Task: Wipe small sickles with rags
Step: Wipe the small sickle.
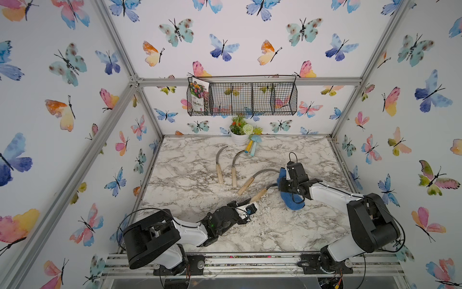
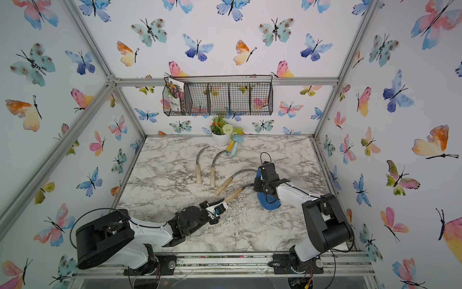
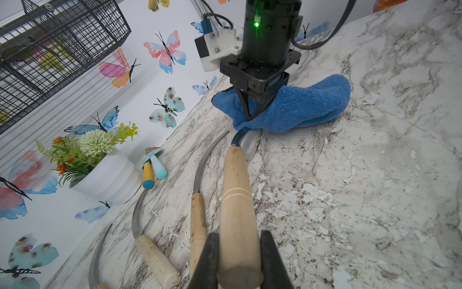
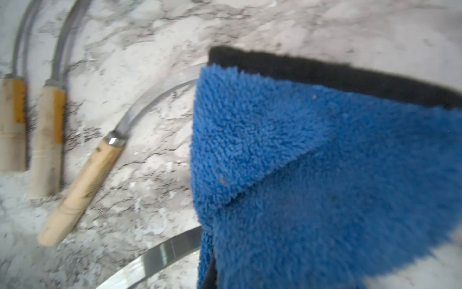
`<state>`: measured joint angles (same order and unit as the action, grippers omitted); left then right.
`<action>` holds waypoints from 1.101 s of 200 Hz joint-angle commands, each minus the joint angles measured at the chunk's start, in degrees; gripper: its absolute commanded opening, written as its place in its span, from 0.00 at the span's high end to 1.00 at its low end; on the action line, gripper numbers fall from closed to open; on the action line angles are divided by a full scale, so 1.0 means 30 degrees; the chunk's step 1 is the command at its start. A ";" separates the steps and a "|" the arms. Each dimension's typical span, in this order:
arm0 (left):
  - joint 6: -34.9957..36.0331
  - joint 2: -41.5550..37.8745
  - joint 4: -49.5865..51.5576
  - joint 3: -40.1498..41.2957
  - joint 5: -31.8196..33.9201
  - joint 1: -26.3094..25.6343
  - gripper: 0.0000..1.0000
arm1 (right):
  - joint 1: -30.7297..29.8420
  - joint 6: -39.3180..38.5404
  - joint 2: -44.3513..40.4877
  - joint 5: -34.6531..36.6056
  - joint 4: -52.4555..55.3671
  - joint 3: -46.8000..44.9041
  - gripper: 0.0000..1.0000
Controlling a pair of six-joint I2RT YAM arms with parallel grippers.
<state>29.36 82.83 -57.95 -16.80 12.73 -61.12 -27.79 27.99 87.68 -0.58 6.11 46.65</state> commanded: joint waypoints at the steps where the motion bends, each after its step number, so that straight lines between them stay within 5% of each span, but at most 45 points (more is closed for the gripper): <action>1: 0.0162 -0.0305 -0.0698 -0.0117 -0.0100 -0.0084 1.00 | -0.1796 0.0118 -0.0995 -0.1242 -0.0238 0.0445 0.98; 59: 0.0083 -0.0271 -0.0717 -0.0107 0.0088 -0.0096 1.00 | -0.1987 0.0740 -0.1390 0.0962 -0.0776 -0.0697 0.98; 125: -0.0050 -0.0535 -0.0834 0.0041 0.0102 -0.0104 1.00 | 0.3192 0.1598 0.1887 0.1745 -0.0661 -0.1513 0.98; 174: 0.0026 -0.0452 -0.0872 -0.0002 0.0107 -0.0080 1.00 | 0.2624 0.0692 0.0141 -0.1165 -0.1779 -0.1869 0.98; 220: 0.0022 -0.0422 -0.0899 -0.0001 0.0179 -0.0077 1.00 | -0.1169 0.0838 -0.2116 -0.0873 -0.1096 -0.1281 0.98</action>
<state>29.34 82.56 -58.11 -16.80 13.23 -61.21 -25.96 30.79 84.14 -1.26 1.28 41.63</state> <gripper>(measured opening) 0.187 0.086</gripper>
